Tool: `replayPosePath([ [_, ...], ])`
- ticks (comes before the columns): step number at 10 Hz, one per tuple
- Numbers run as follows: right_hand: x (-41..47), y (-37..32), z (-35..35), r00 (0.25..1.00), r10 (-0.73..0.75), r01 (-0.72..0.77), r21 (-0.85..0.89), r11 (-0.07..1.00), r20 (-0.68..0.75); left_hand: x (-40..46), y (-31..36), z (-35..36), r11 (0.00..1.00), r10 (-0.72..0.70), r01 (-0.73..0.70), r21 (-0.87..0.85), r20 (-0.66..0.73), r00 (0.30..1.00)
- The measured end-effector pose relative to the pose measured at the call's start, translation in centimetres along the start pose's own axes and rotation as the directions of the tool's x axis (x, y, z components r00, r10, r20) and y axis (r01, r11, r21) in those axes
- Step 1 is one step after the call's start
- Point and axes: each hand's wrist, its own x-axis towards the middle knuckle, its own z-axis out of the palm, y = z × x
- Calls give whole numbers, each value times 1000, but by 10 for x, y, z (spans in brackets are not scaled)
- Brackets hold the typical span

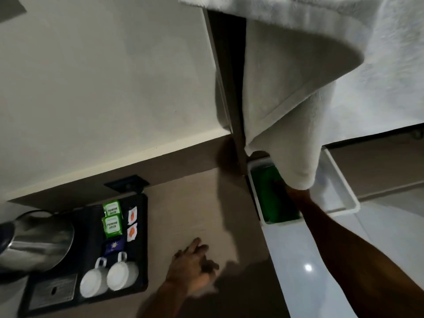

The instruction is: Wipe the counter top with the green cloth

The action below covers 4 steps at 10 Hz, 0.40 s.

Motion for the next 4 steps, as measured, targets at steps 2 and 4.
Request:
replayPosePath([
  [2,-12,-13,13,990,35,-22,98,995,-135,-7,2,-2,999,6,-7,32,12,1000],
  [4,-102,-26,13,969,-235,202,-298,933,-81,-18,9,-13,1000,23,-24,-16,-56,998],
])
